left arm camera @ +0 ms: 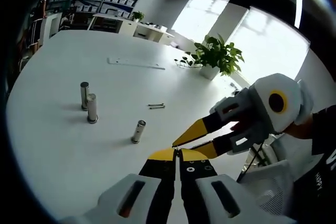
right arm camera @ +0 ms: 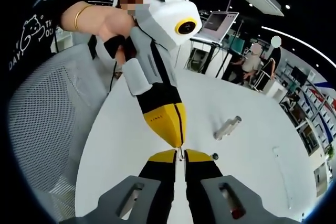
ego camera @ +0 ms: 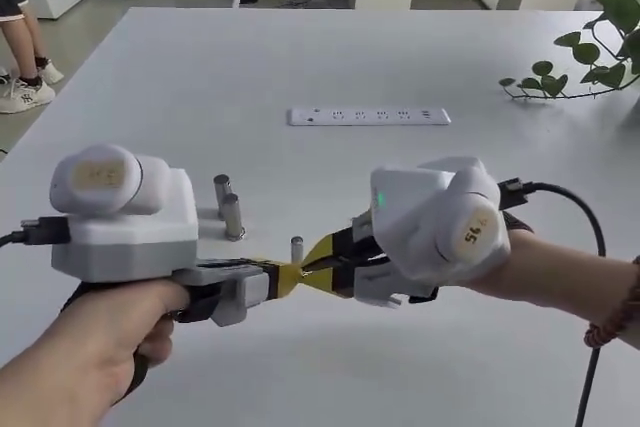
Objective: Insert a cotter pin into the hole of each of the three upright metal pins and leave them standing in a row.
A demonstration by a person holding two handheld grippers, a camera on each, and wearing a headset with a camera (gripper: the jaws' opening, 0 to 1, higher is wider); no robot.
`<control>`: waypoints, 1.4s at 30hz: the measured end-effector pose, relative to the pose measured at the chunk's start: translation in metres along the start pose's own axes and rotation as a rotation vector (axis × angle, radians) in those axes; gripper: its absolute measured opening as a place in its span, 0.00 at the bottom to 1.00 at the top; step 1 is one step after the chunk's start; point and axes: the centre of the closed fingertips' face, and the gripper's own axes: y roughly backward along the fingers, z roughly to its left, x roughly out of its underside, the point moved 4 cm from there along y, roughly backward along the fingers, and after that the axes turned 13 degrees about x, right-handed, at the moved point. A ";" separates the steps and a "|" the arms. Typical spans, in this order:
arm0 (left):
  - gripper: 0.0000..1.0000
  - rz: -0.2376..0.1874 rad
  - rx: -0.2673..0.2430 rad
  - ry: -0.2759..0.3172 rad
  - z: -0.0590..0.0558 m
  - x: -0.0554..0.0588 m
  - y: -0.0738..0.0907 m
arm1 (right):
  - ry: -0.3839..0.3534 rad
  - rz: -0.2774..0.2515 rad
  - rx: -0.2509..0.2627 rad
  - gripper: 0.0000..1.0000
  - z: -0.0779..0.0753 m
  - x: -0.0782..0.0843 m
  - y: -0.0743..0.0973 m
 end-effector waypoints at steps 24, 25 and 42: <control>0.00 0.151 0.109 -0.242 -0.009 0.015 -0.002 | -0.485 -0.007 -0.217 0.09 0.008 0.020 0.018; 0.00 0.155 0.112 -0.247 -0.009 0.016 -0.002 | -0.500 -0.010 -0.229 0.09 0.009 0.021 0.018; 0.00 0.247 0.208 -0.398 -0.021 0.031 0.000 | -0.495 0.011 -0.328 0.07 0.035 0.027 0.023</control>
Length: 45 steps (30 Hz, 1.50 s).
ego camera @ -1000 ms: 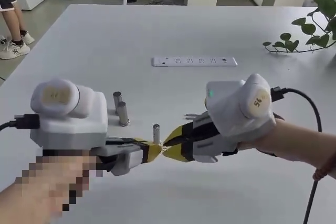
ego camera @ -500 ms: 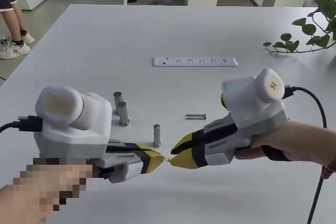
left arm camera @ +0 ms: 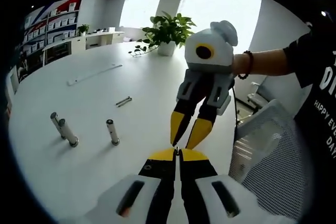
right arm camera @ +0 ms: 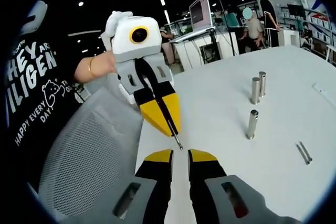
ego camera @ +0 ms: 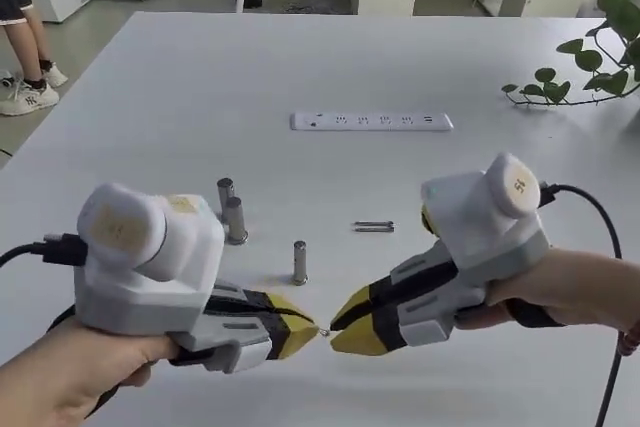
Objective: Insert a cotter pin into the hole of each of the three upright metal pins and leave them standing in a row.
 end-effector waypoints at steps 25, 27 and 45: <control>0.00 -0.053 0.121 -0.055 -0.021 -0.003 -0.001 | 0.024 -0.025 -0.120 0.00 0.020 -0.002 0.005; 0.00 -0.051 0.121 -0.051 -0.021 -0.002 -0.001 | 0.033 -0.026 -0.122 0.00 0.020 -0.002 0.005; 0.03 -0.060 0.049 -0.031 -0.010 0.002 0.001 | 0.166 0.011 -0.056 0.00 0.013 -0.003 0.002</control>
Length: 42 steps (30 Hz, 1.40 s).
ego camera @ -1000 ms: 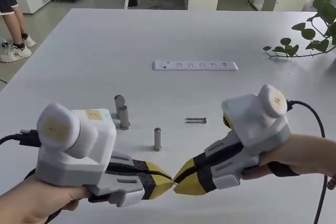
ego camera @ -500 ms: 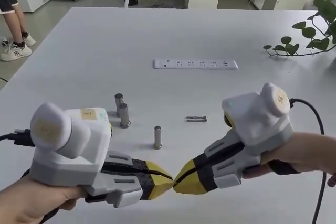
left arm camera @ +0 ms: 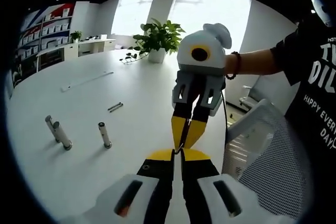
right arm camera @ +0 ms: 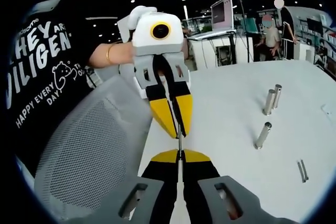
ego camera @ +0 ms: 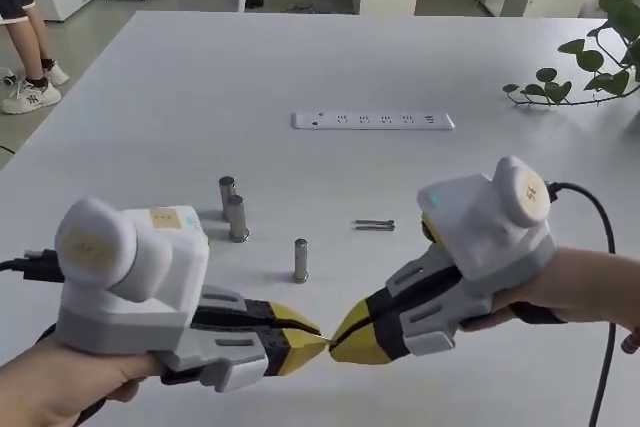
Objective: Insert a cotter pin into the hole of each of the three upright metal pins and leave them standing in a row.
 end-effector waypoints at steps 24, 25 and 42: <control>0.18 -0.086 -0.322 -0.027 0.046 0.000 0.008 | 0.090 0.118 0.235 0.00 -0.055 0.012 -0.003; 0.18 -0.089 -0.329 -0.025 0.048 -0.001 0.008 | 0.092 0.123 0.241 0.00 -0.057 0.013 -0.003; 0.18 -0.130 -0.483 0.073 0.091 0.005 0.003 | 0.182 0.202 0.335 0.00 -0.093 0.017 -0.012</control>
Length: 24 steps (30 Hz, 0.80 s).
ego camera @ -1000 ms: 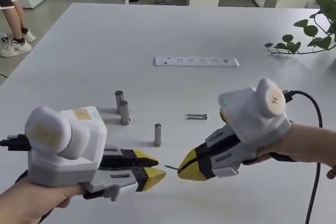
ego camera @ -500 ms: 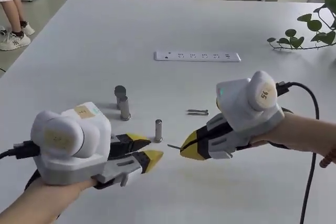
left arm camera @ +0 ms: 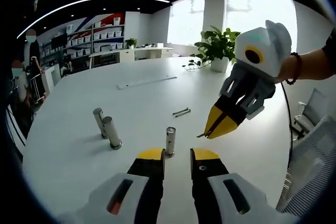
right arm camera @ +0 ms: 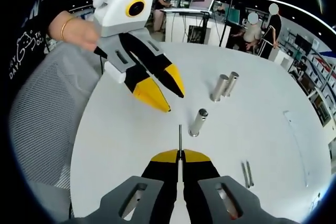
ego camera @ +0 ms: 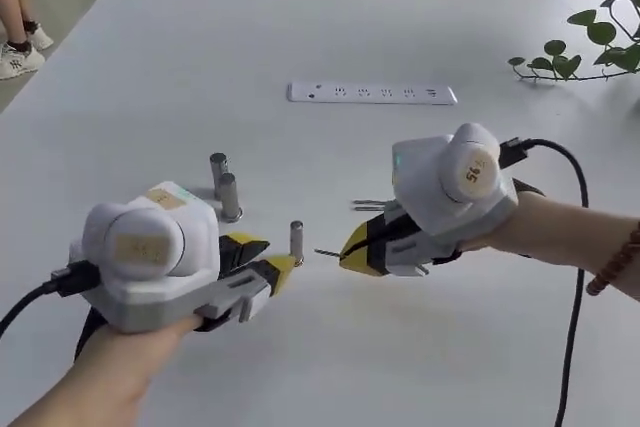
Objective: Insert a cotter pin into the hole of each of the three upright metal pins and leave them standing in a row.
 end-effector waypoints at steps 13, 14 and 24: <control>0.19 0.021 -0.022 -0.026 0.011 0.000 -0.025 | 0.051 0.051 0.025 0.00 -0.013 0.001 -0.013; 0.19 0.024 -0.023 -0.024 0.012 0.000 -0.026 | 0.052 0.052 0.025 0.00 -0.013 0.002 -0.013; 0.15 0.044 -0.036 -0.023 0.018 0.003 -0.041 | 0.067 0.062 0.043 0.00 -0.027 0.002 -0.015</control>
